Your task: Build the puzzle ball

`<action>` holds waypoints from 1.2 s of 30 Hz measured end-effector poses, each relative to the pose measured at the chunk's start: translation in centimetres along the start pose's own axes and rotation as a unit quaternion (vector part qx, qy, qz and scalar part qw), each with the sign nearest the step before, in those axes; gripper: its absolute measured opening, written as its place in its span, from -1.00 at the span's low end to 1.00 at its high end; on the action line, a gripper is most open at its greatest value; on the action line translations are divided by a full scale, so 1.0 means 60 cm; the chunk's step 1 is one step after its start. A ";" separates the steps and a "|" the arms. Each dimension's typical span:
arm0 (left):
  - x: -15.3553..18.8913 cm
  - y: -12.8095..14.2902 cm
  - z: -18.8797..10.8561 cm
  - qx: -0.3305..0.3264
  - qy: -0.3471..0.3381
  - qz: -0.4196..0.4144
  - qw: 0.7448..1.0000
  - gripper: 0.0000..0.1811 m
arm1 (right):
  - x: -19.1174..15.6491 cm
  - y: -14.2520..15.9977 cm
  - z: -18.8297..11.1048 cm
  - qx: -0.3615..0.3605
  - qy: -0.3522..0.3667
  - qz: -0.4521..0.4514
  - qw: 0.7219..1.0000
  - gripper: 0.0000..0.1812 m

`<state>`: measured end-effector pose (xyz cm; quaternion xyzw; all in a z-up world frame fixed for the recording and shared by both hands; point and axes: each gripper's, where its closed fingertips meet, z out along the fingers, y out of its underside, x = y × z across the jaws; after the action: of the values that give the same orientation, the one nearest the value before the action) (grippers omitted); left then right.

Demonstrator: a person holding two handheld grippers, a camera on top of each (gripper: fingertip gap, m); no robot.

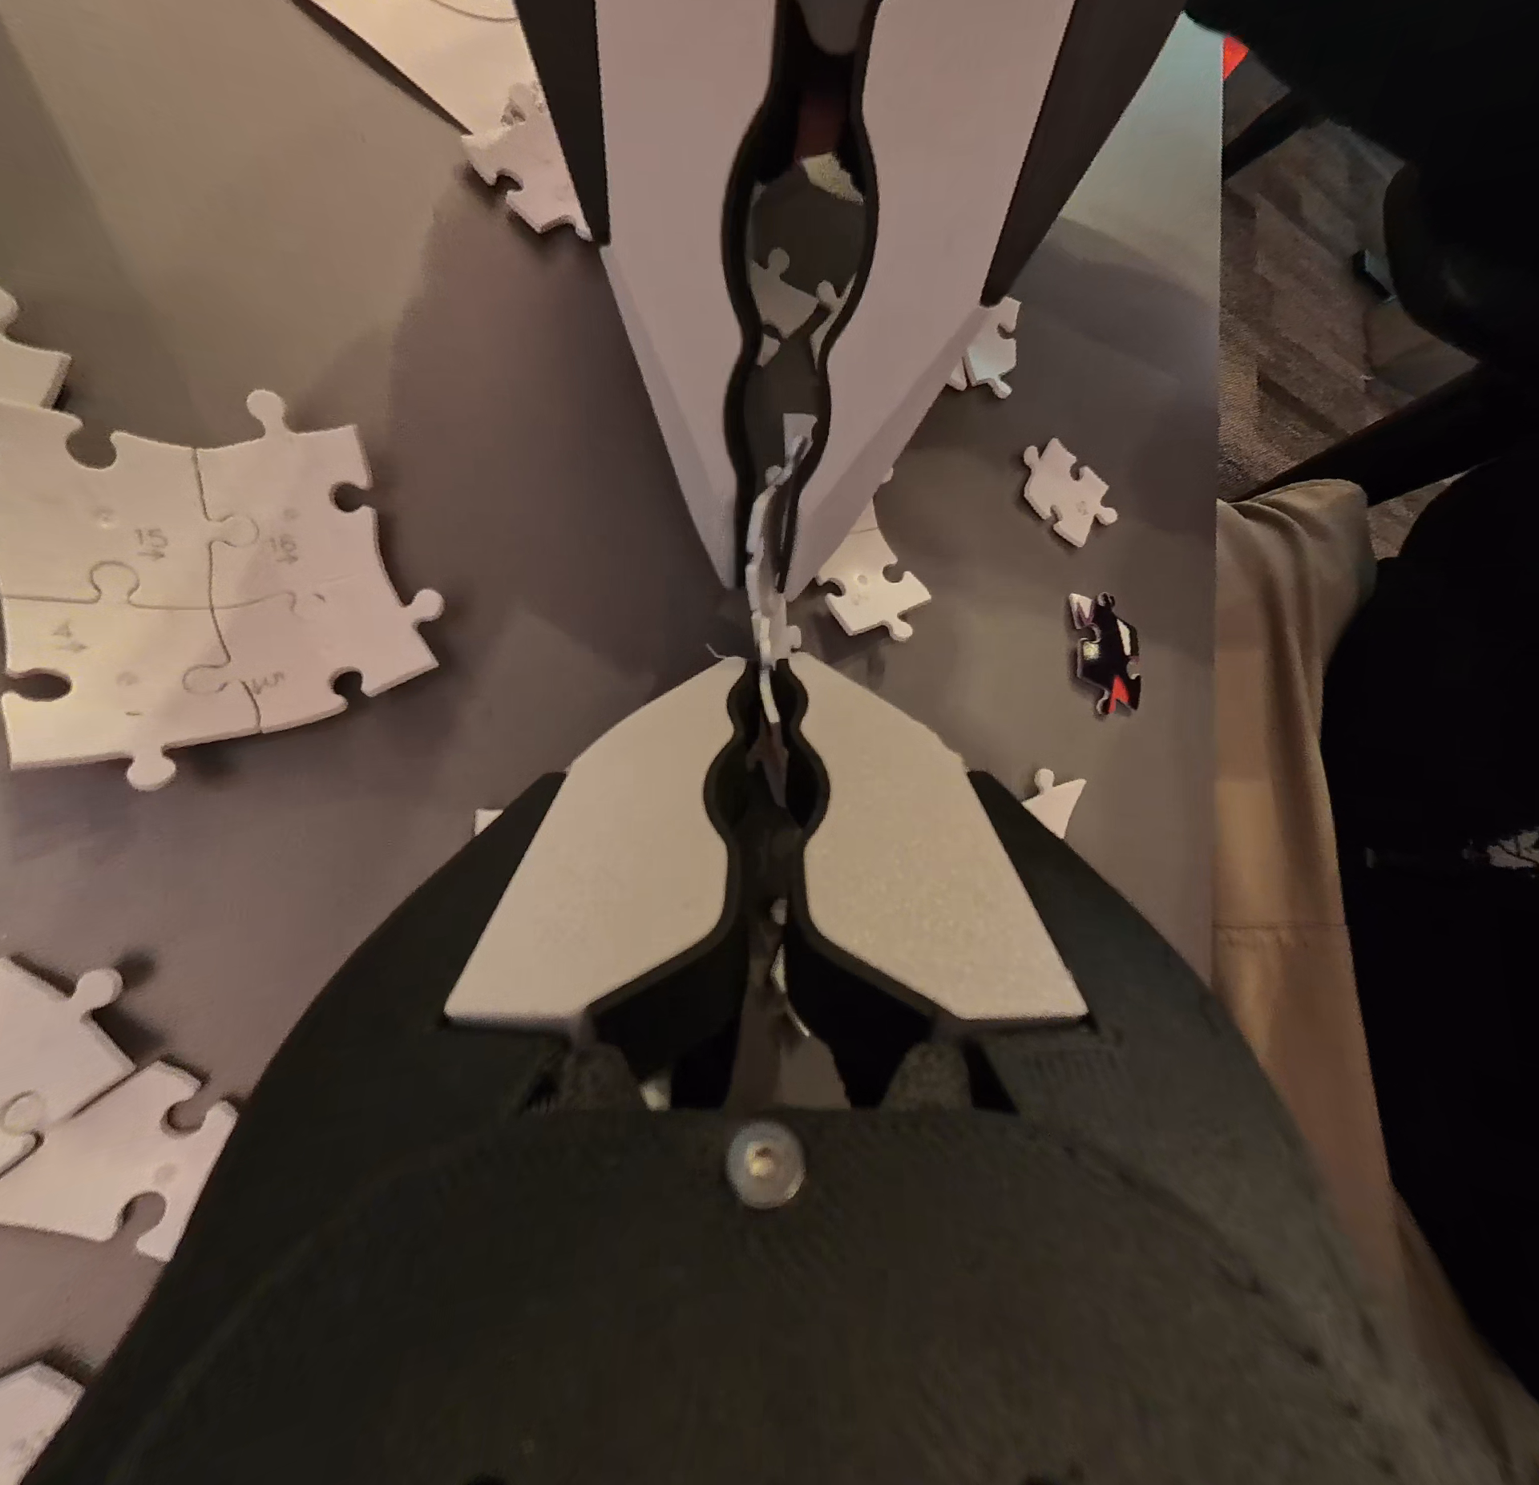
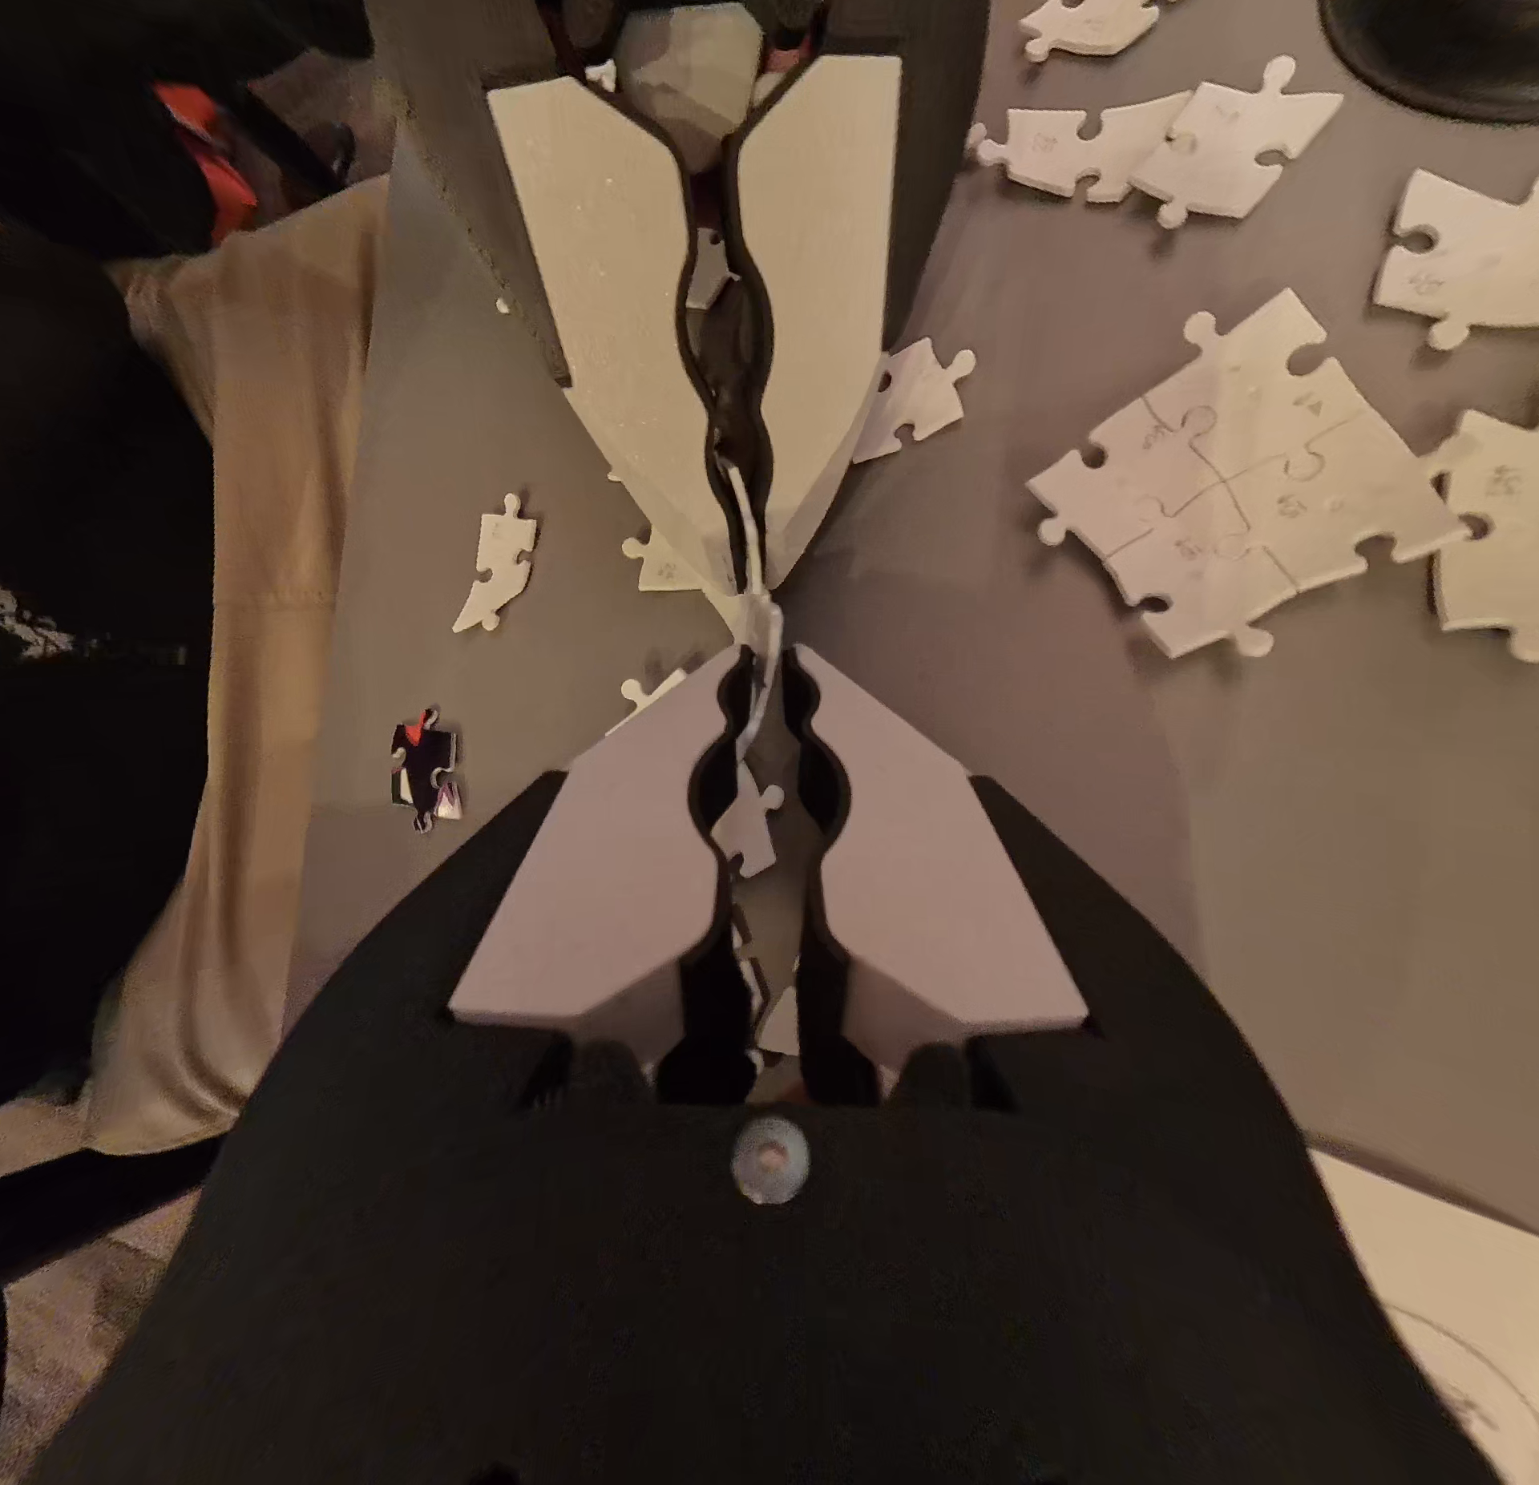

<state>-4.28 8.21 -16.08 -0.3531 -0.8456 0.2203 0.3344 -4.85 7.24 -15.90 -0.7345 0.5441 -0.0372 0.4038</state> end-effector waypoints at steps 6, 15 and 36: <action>0.001 0.000 0.001 0.000 0.005 0.003 1.000 -0.96 | -0.004 0.002 0.000 -0.045 -0.002 -0.046 0.998 -0.98; 0.003 0.001 0.002 0.001 0.009 0.011 1.000 -0.96 | -0.002 0.005 0.000 -0.028 -0.052 0.010 0.998 -0.95; -0.002 0.001 0.004 -0.001 -0.004 0.012 1.000 -0.95 | 0.004 0.008 0.004 -0.002 -0.094 0.179 0.979 -0.94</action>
<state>-4.34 8.13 -16.33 -0.3630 -0.8426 0.2249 0.3283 -5.01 7.14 -16.44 -0.6264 0.6265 0.1056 0.4516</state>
